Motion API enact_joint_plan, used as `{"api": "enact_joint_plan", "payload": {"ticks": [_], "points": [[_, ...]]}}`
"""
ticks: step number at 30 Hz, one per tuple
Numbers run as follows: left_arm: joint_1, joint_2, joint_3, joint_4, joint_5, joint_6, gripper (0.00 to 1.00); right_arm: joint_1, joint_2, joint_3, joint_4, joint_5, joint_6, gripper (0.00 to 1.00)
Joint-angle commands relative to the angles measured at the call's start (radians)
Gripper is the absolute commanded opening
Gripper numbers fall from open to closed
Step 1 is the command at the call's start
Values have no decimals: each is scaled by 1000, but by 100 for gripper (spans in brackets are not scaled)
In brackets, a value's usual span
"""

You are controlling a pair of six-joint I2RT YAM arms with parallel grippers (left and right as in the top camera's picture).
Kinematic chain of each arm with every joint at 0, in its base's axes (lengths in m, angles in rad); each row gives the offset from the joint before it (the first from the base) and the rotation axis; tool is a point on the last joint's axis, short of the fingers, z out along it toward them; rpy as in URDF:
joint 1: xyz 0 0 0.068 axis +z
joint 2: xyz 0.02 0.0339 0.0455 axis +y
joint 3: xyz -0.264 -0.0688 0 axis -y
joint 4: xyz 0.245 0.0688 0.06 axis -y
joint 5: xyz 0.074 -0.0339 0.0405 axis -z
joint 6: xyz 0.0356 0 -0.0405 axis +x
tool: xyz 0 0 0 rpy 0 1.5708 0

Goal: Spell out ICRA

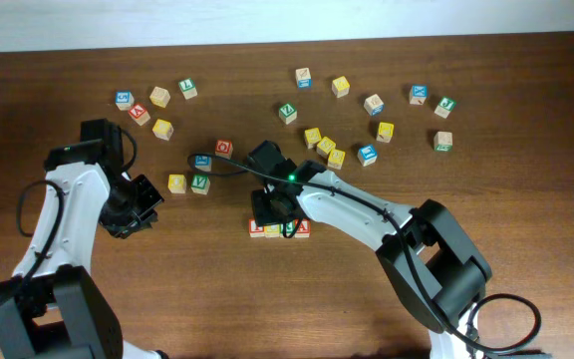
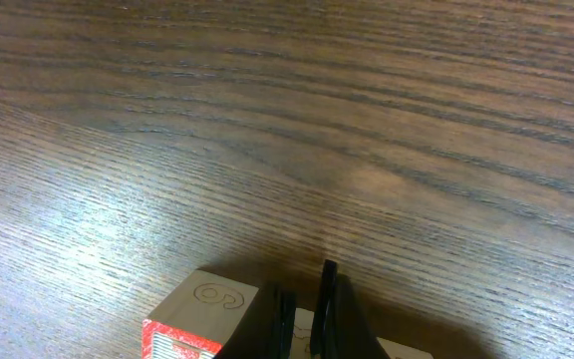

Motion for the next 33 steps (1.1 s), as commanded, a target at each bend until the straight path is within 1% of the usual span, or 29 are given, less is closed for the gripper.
{"api": "enact_joint_plan", "payload": {"ticks": [1, 6, 7, 11, 15, 24, 28, 30, 33], "points": [[7, 5, -5, 1, -11, -8, 6, 7, 17, 11, 8, 41, 7, 4], [7, 5, -5, 3, -11, -8, 6, 7, 17, 11, 83, 40, 6, 5], [7, 5, -5, 3, -11, -8, 7, 7, 17, 11, 93, -2, 2, 5], [7, 5, -5, 3, -11, -8, 7, 8, 17, 11, 89, -63, 3, 4], [7, 5, -5, 3, -11, -8, 7, 8, 17, 11, 47, -63, 3, 4], [7, 5, -5, 3, -11, -8, 7, 8, 17, 11, 37, -67, 3, 4], [7, 5, -5, 3, -11, -8, 8, 7, 17, 11, 77, -25, -5, 4], [7, 5, -5, 3, -11, -8, 11, 7, 17, 11, 90, -34, -5, 4], [7, 5, -5, 5, -11, -8, 10, 8, 17, 11, 93, -59, -24, 4]]}}
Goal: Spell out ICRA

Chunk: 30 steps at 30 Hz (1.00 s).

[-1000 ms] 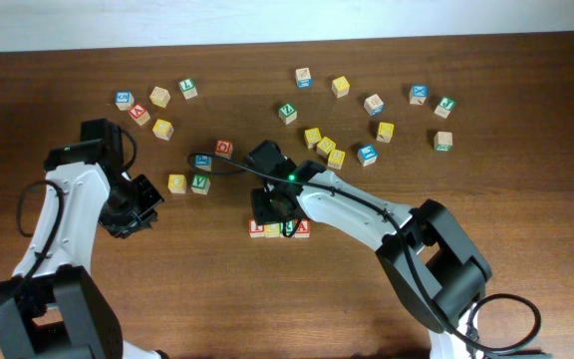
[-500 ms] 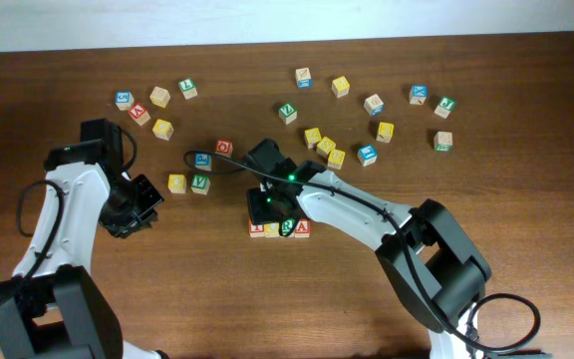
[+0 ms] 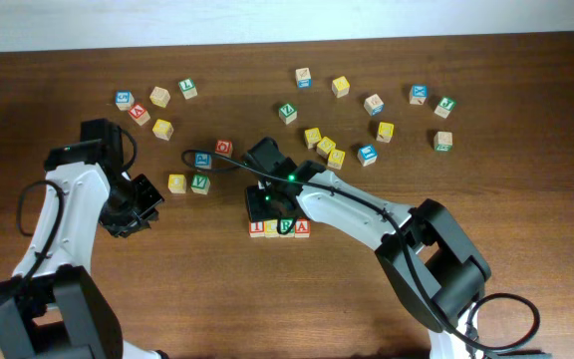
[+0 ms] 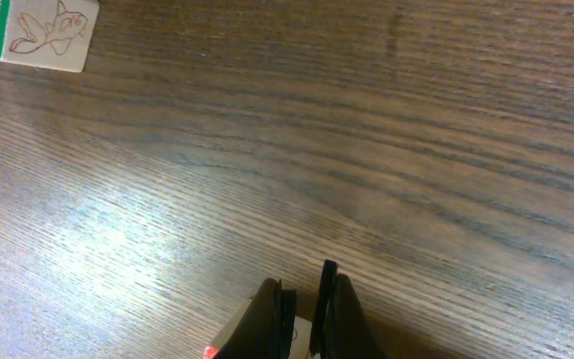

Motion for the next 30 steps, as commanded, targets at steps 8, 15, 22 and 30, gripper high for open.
{"api": "enact_joint_plan", "payload": {"ticks": [8, 15, 22, 30], "points": [[7, 5, -5, 3, -11, -8, 10, 8, 13, 11, 9, -43, -74, 4], [7, 5, -5, 3, -11, -8, 9, 8, 13, 11, 3, -73, -74, 4], [7, 5, -5, 3, -11, -8, 7, 8, 13, 11, -17, -73, -69, 4], [7, 5, -5, 3, -11, -8, 7, 8, 13, 11, -21, -73, -69, 4]]}}
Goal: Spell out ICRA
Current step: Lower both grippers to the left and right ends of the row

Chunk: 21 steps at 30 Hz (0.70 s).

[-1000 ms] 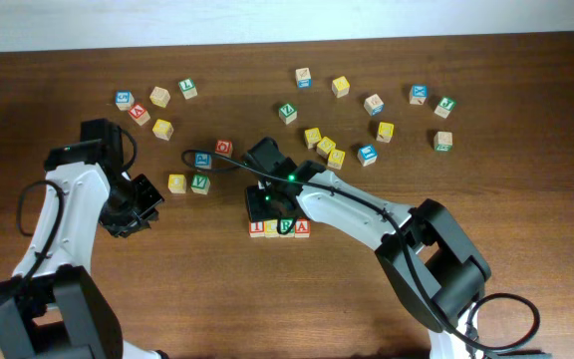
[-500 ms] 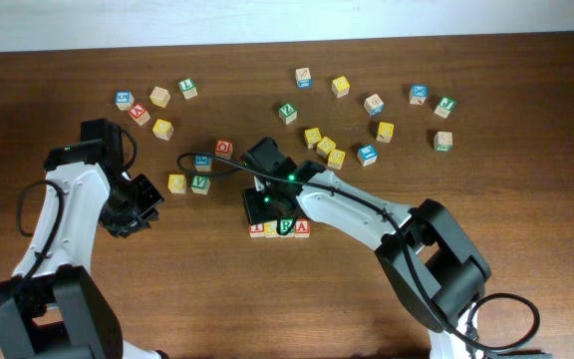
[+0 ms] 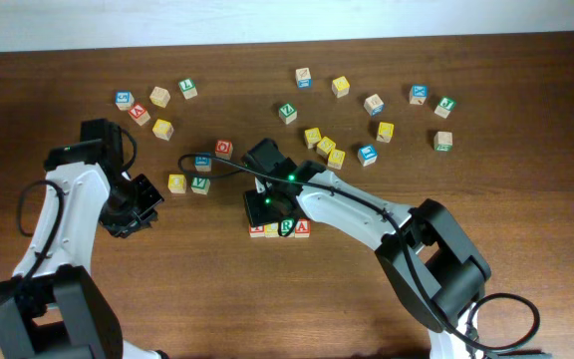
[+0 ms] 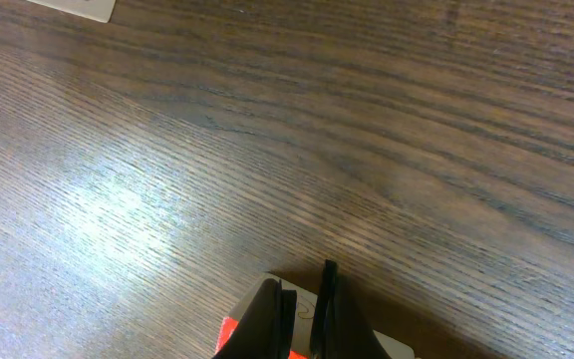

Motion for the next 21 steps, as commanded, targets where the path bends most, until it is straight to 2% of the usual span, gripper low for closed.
{"api": "enact_joint_plan", "payload": {"ticks": [1, 16, 18, 21], "points": [[7, 5, -5, 2, -11, -8, 7, 8, 13, 11, -3, -9, 1, 4], [7, 5, -5, 6, -11, -8, 8, -13, 13, 29, -11, 3, 0, 4], [7, 5, -5, 22, -11, -8, 0, -64, 13, 101, -82, 3, 0, 4], [-24, 5, -5, 40, -11, -4, 0, -163, 12, 212, -264, 3, -31, 4]]}}
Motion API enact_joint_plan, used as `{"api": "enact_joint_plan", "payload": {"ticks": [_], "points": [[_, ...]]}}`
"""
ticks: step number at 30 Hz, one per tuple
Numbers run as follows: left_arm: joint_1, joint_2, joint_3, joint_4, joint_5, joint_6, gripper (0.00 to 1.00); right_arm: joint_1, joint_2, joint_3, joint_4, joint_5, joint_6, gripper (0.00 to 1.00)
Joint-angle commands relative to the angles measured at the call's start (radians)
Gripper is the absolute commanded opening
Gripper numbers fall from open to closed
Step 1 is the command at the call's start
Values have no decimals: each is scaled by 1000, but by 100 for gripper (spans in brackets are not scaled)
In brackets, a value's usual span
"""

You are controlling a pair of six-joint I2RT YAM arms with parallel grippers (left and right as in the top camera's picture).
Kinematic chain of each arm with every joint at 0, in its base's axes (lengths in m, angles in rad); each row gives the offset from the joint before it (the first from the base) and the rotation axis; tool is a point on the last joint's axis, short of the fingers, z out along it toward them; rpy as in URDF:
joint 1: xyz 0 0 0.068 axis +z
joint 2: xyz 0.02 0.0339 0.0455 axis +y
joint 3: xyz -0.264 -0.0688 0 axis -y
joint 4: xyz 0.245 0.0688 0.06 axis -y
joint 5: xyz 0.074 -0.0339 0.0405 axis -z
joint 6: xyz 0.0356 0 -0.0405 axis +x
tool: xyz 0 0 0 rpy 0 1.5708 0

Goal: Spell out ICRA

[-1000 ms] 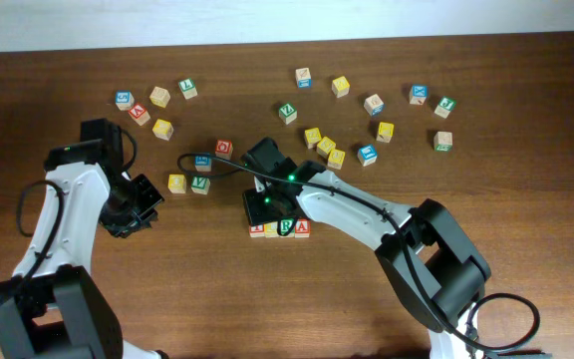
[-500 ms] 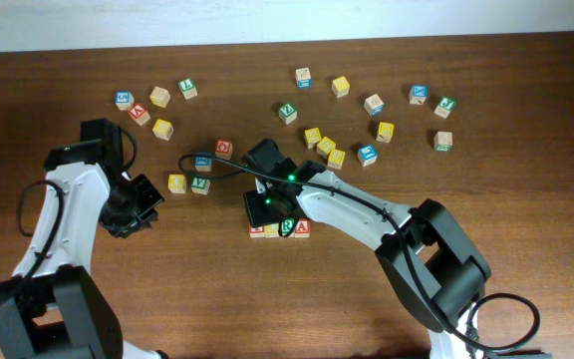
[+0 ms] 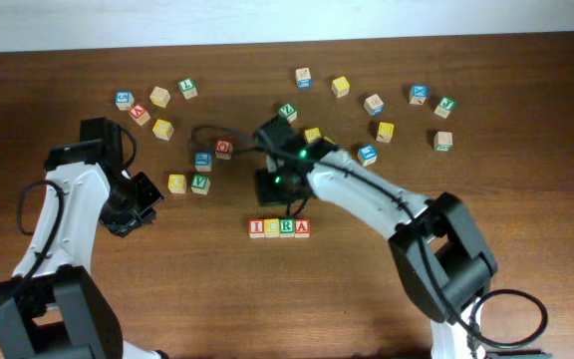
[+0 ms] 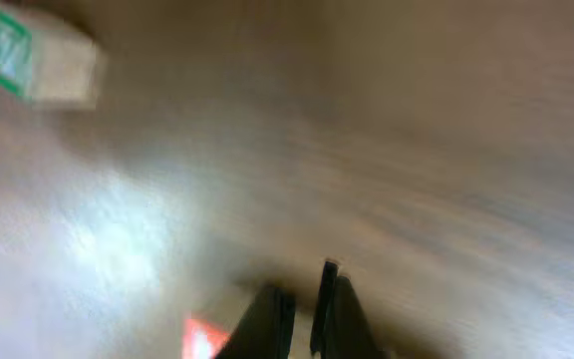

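Note:
Four letter blocks form a row [image 3: 279,227] on the brown table, reading I, C, R, A from left to right. In the overhead view my right gripper [image 3: 271,193] hovers just behind the row, clear of it. The right wrist view is blurred by motion; there the right gripper [image 4: 304,289] is shut with nothing between its fingers, and a red patch of the row [image 4: 201,339] shows at the bottom. My left gripper [image 3: 134,207] hangs over bare table at the left, far from the row, and its jaws cannot be made out.
Loose blocks lie behind the row: a yellow [image 3: 176,183] and a green one [image 3: 199,182], a blue [image 3: 202,160], a red [image 3: 224,148], a cluster of yellow ones [image 3: 319,140], and several more along the back. A green-faced block [image 4: 30,55] shows in the wrist view.
My right gripper has moved away from the row toward the back of the table and now stands clear of the blocks. The row and the left arm have not moved.
My right gripper first stood shut over the row, covering part of it. At the two later moments it sat at the row's left end, the R and A showing. Now it is behind the row and all four letters show in line.

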Motion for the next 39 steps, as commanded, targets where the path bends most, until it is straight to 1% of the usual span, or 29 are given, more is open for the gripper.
{"api": "enact_joint_plan", "payload": {"ticks": [1, 3, 5, 7, 8, 10, 12, 13, 14, 16, 17, 19, 22, 25, 29, 35, 39], "points": [[-39, 5, -5, 17, -8, -1, 0, -100, 3, 107, -153, 6, -26, 4], [-114, 7, -8, 50, -8, -1, 0, -199, 3, 159, -365, 6, -26, 4], [-189, 21, -32, 112, -7, -2, 0, -270, 3, 158, -546, 6, -42, 4], [-253, 57, -48, 142, 6, -2, 0, -303, 3, 155, -653, 6, -94, 4], [-299, 89, -56, 169, 21, -2, 0, -303, 3, 148, -670, 10, -105, 4], [-363, 140, -56, 210, 23, -11, 0, -285, 3, 109, -655, 29, -104, 4], [-410, 170, -57, 229, 46, -18, 0, -266, 3, 38, -565, 31, -79, 4], [-421, 177, -57, 235, 45, -18, 0, -266, 3, 2, -522, 24, -46, 4], [-425, 182, -57, 235, 47, -18, 0, -266, 3, -27, -490, 4, -43, 4], [-426, 200, -57, 234, 125, -17, 0, -264, 3, -68, -451, -29, -43, 4], [-426, 204, -57, 234, 148, -17, 0, -264, 3, -70, -442, -40, -43, 4], [-426, 206, -57, 234, 148, -17, 0, -250, 3, -70, -409, -58, -43, 4], [-426, 206, -57, 204, 156, -17, 0, -192, 3, -70, -365, -76, -5, 4], [-429, 206, -60, 193, 189, -17, 0, -153, 3, -71, -353, -76, 14, 4], [-458, 209, -71, 212, 190, -18, 0, -122, 3, -71, -335, -77, 18, 4], [-458, 209, -71, 213, 197, -18, 0, -115, 4, -71, -327, -82, 21, 4], [-458, 209, -71, 213, 198, -17, 0, -115, 4, -71, -319, -128, 21, 4]]}}
